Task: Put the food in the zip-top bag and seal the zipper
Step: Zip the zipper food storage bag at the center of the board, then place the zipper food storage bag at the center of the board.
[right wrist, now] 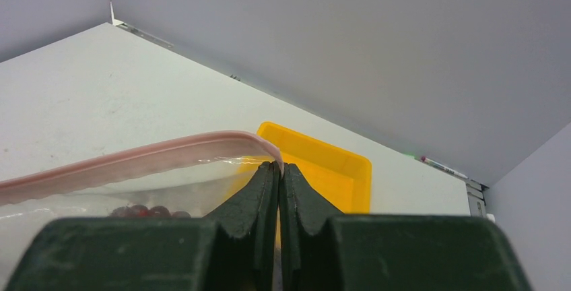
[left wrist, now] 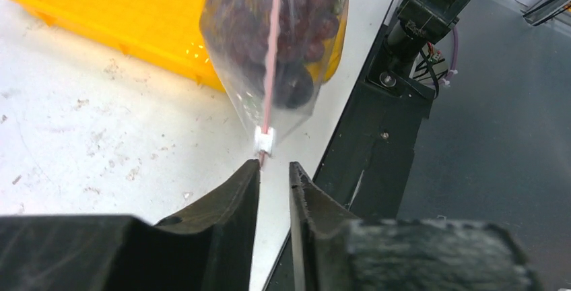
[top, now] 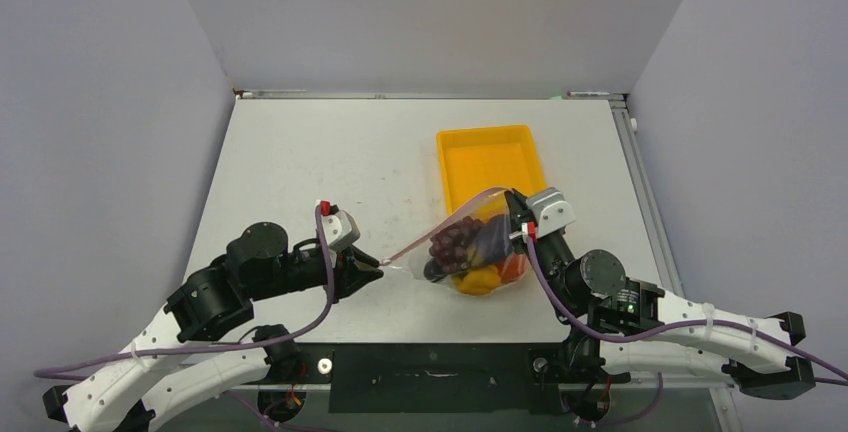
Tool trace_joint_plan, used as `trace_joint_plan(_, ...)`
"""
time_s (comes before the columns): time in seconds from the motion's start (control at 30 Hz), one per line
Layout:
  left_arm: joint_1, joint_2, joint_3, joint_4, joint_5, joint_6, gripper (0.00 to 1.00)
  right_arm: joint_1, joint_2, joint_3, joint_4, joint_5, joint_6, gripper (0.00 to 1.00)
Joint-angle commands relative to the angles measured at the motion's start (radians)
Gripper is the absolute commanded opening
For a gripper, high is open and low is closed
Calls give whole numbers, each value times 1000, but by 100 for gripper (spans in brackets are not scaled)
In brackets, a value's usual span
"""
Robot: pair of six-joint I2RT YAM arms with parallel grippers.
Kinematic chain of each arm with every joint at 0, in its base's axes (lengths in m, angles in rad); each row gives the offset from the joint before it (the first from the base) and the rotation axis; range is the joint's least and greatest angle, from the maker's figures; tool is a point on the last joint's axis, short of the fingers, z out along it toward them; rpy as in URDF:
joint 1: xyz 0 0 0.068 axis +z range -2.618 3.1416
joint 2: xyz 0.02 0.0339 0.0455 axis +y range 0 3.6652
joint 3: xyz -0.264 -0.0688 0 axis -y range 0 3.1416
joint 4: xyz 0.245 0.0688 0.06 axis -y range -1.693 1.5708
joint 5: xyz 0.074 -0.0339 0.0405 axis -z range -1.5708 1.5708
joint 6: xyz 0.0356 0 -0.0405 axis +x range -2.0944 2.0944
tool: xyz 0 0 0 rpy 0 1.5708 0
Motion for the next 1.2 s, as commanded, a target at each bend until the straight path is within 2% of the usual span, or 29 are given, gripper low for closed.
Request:
trace_joint_plan(0.0,-1,-5,-6,-35,-16,-5,26,-8,-32,37,83,20,9,5)
trace_joint_plan(0.07,-1,-1,2,-34,-39,3,39,-8,-33,37,69,-14,19,5)
trace_joint_plan(0.2,-1,5,30,-37,-98,24,58,-8,-35,39,36,-84,34,5)
trace_joint_plan(0.43,-1,19,70,19,-136,50,78,-8,-34,42,-18,-174,54,5)
trace_joint_plan(0.53,-1,22,81,60,-119,65,91,-8,-30,49,-52,-209,68,5)
trace_joint_plan(0.6,-1,25,84,90,-88,74,95,-8,-29,51,-58,-227,77,5)
trace_joint_plan(0.7,-1,39,84,125,-55,85,100,-8,-25,55,-104,-262,87,5)
trace_joint_plan(0.77,-1,52,82,146,-22,91,96,-8,-23,57,-115,-310,93,5)
trace_joint_plan(1.17,-2,110,96,237,88,98,96,-8,-7,114,-148,-555,119,5)
